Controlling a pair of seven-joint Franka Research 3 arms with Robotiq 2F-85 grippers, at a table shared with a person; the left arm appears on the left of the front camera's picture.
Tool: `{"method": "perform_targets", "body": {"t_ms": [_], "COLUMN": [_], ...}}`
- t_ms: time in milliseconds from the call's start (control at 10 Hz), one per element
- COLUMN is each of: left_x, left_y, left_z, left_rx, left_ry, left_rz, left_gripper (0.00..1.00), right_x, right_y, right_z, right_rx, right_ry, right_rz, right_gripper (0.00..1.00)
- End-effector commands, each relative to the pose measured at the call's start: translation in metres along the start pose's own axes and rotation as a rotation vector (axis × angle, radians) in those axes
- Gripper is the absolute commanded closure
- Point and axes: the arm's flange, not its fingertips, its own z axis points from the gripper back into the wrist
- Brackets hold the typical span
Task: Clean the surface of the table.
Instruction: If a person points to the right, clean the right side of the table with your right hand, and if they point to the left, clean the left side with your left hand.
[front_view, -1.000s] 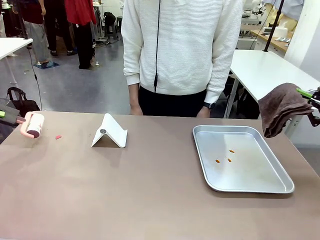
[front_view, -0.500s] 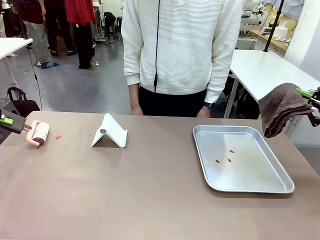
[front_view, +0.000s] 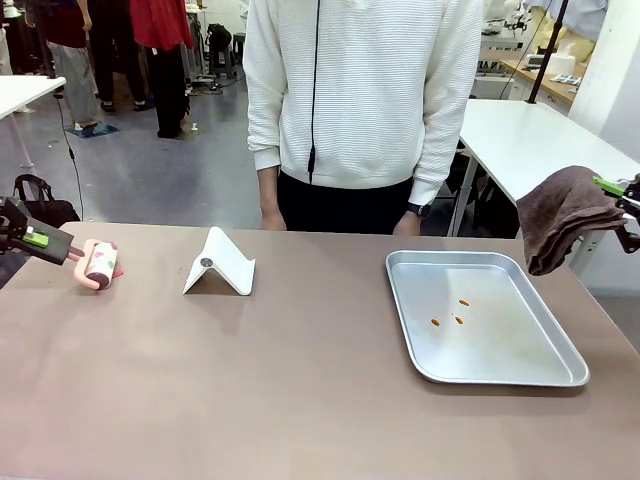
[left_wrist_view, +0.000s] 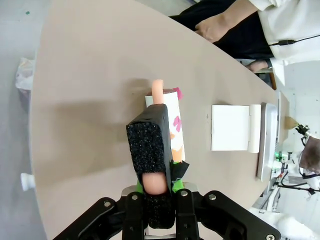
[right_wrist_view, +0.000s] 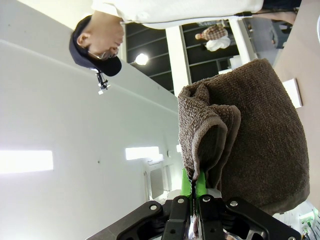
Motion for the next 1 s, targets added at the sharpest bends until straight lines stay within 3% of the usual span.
{"method": "perform_targets", "body": {"t_ms": [0,400,700,900], "left_x": [-0.008,0.006,0.011,-0.022], "left_y": [-0.003,-0.037,-0.056,-0.056], "left_z": [-0.039,-0.065,0.007,0.069], "left_rx": [0.088,-0.002,-0.355,-0.464], "left_ry": [0.057,0.073,0.105,0.144], "left_rz": [0.019,0.077,0.151,0.046], "left_gripper": [0.79,0.79,0.79,0.79], "right_x": [-0.001,-0.001,-0.001,-0.001], "right_y": [0.002,0.002,0.002,0.002], "right_z": [0.001,0.001,0.001,0.001], "right_rx": [0.013,0.013,0.013,0.013], "right_ry": [0.011,0.011,0.011,0.011], "right_rz": [0.013,0.013,0.013,0.013], "right_gripper": [1.00,1.00,1.00,1.00]}}
